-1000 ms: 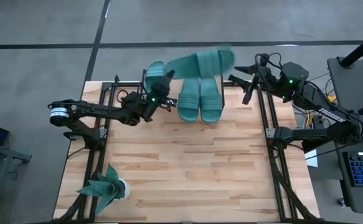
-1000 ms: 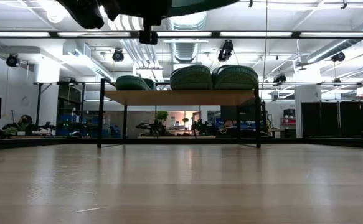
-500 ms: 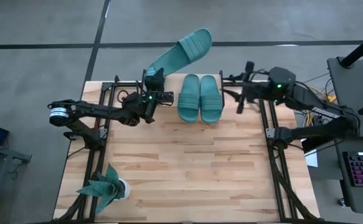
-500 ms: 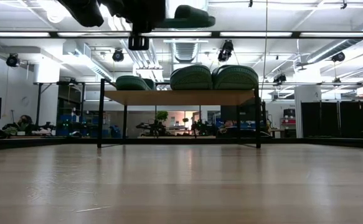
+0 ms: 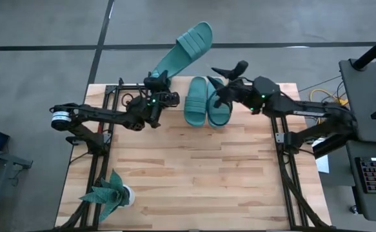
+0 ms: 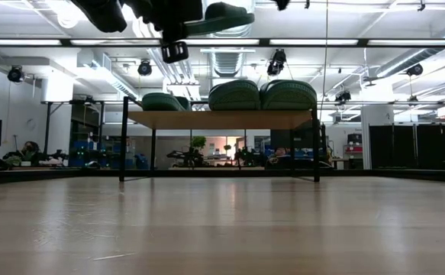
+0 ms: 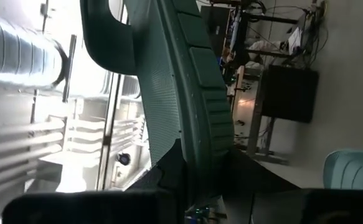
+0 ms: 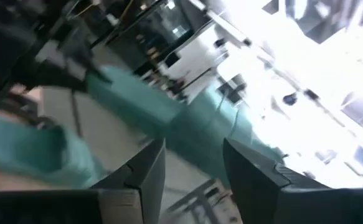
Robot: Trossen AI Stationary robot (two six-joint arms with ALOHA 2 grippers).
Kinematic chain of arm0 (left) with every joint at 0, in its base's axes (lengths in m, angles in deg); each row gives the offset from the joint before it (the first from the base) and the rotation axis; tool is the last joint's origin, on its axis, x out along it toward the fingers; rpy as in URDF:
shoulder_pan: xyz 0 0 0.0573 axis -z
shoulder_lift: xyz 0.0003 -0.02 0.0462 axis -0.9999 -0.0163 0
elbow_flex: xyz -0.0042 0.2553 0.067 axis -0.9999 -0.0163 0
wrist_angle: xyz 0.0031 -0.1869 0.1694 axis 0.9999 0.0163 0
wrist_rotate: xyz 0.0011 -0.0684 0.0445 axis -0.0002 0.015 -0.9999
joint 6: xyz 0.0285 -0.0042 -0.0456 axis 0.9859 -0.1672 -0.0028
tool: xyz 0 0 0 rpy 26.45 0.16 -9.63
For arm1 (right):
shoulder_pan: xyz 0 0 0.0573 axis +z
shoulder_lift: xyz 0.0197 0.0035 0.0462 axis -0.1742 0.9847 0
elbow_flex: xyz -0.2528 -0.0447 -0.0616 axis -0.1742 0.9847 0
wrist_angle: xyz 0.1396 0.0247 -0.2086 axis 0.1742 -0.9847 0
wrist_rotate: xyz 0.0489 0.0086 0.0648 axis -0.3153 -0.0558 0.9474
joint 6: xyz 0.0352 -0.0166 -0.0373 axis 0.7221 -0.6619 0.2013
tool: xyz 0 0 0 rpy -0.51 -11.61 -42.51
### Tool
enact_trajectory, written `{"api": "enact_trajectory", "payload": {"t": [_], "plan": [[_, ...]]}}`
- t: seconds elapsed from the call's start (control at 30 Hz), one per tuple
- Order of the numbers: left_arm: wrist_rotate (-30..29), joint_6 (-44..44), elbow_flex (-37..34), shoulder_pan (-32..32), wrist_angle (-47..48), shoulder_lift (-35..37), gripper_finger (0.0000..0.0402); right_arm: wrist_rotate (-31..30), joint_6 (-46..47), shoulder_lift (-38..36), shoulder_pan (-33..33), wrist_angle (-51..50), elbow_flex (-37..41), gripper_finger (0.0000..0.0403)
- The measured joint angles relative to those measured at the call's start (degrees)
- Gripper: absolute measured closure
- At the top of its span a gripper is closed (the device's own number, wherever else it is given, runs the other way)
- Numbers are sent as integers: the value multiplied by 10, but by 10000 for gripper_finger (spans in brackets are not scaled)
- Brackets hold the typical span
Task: Pick and place slides into the shelf
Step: Put the green slide on the shelf
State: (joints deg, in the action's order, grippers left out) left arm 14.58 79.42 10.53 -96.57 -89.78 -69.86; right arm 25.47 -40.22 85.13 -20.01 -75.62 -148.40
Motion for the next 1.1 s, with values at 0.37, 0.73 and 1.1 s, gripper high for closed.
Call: {"api": "enact_trajectory", "payload": {"t": [0.37, 0.73, 1.1], "plan": [[-17, -5, 85, -4, 1, -75, 354, -102, -56, 138, 7, 99, -102, 250], [-19, 18, 108, -6, -1, -93, 354, -169, -21, 210, -5, -102, -275, 252], [-19, 20, 108, 2, -4, -92, 354, -172, -20, 221, -43, -133, -308, 256]]}}
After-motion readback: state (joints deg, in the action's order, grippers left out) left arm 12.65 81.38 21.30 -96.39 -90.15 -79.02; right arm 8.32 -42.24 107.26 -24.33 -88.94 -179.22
